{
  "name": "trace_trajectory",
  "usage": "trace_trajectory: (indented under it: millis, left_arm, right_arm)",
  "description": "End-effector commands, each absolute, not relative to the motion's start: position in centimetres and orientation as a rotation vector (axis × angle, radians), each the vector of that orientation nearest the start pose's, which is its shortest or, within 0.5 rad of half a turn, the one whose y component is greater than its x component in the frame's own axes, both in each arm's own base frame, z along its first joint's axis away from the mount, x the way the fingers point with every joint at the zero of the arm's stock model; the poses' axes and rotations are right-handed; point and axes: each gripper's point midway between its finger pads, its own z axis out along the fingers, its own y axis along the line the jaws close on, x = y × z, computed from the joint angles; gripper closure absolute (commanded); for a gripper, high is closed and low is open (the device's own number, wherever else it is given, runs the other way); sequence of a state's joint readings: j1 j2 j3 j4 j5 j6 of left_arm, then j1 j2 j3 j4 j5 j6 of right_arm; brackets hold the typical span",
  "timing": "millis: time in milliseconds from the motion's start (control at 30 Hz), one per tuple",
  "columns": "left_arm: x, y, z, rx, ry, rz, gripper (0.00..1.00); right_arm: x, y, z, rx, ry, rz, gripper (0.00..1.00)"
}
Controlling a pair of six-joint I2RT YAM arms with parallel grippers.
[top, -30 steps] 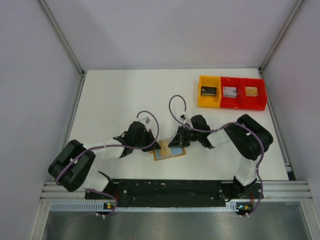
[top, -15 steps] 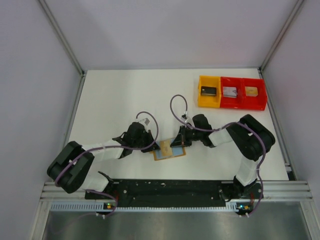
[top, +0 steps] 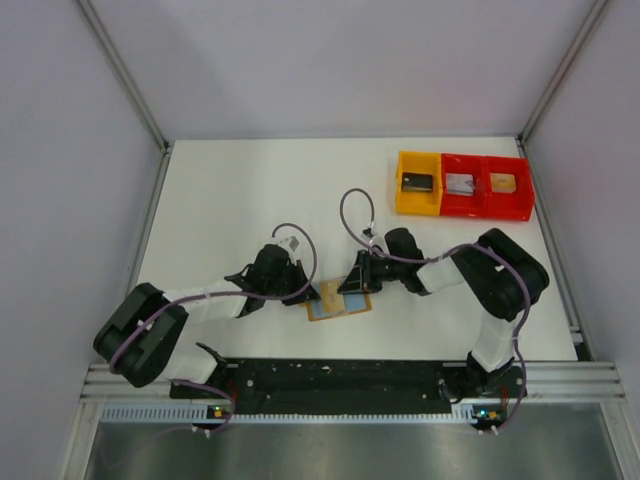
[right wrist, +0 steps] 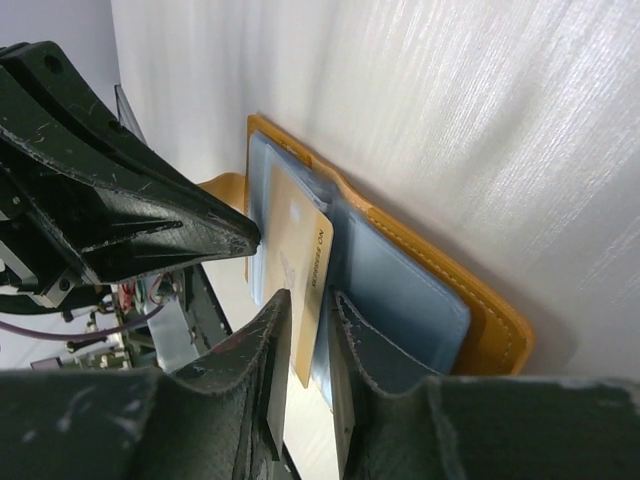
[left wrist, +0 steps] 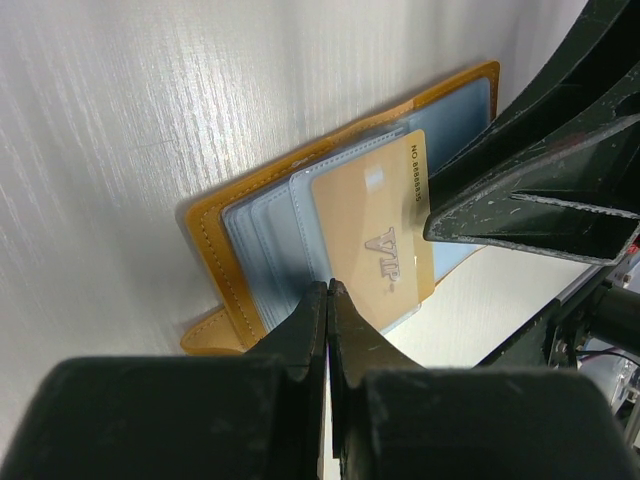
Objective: Take the credit cards out of the card holder
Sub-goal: Remove the credit card from the card holder.
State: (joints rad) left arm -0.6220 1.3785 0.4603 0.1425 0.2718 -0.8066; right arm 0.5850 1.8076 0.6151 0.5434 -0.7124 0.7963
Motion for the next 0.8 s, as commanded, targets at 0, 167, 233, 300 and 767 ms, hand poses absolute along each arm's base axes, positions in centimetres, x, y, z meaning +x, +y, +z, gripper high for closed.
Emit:
trace_trajectory:
  millis: [0,167,233,300,767]
  left_arm:
    - [18.9,-22.6,-0.1,-0.101,2.67,-0.835,1.0]
    - [18.9,-21.4,-1.1,-0.128,2.702,-0.732,1.0]
    - [19.1,-21.0,-1.2,-0.131,2.698,-0.703,1.0]
    - [18.5,-20.3,-1.8,-0.141,2.732,-0.654,1.0]
    - [18.4,-19.7,-2.1,-0.131,2.742,-0.612,1.0]
  right_arm:
    - [22.7,31.8,3.0,-0.213,2.444,1.491,0.82]
    - [22.6,31.7,2.7,-0.217,2.447,1.483,0.95]
    - [22.6,31.7,2.8,-0.225,2.442,1.488,1.0]
    - [22.6,31.5,2.7,-0.229,2.445,1.477,1.0]
    - [24.5,26.2,3.2,-0.169,2.475,1.276,1.0]
